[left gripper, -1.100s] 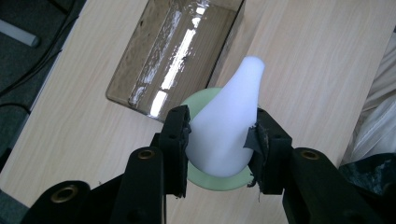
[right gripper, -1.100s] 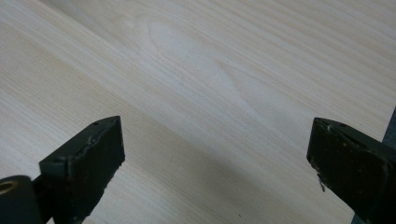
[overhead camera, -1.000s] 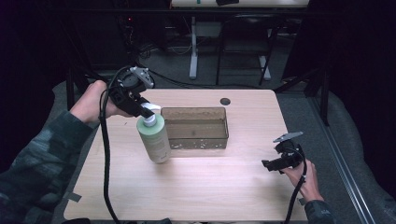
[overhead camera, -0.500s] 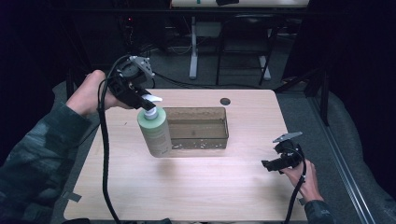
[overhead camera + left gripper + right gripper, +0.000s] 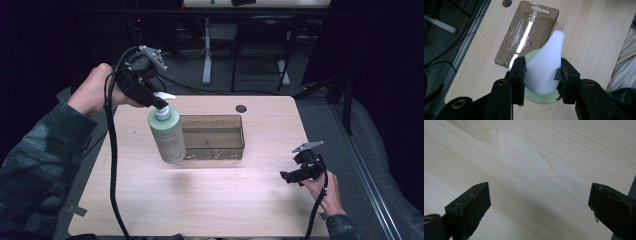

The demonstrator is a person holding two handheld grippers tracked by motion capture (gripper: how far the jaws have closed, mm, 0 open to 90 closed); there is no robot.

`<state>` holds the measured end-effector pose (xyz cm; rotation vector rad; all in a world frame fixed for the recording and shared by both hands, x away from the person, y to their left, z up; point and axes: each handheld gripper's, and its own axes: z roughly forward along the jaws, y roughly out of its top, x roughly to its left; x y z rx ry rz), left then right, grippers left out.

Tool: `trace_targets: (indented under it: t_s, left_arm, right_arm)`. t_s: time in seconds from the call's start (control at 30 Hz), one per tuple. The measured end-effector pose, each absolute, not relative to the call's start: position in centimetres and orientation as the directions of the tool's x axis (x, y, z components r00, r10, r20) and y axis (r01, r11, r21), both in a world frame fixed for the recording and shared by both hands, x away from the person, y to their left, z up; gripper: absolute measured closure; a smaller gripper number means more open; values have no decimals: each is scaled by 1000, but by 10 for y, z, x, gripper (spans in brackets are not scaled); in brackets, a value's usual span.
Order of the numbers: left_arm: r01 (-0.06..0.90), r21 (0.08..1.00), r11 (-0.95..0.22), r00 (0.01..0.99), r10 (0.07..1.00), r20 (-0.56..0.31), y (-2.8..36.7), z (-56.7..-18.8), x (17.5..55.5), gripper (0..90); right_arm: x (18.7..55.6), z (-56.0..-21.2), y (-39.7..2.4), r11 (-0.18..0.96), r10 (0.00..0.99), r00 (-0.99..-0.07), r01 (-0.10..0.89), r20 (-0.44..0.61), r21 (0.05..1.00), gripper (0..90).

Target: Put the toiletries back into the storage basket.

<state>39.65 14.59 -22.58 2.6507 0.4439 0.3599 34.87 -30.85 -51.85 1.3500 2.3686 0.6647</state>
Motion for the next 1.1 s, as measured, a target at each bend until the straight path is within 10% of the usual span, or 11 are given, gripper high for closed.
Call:
trace_targets:
  t_s: [1.1]
  left_arm:
    - [281,410,-868,905,382,187,121,-215,424,627]
  right_arm:
    - [348,-517,-308,437,869,-492,704,-59,559,35]
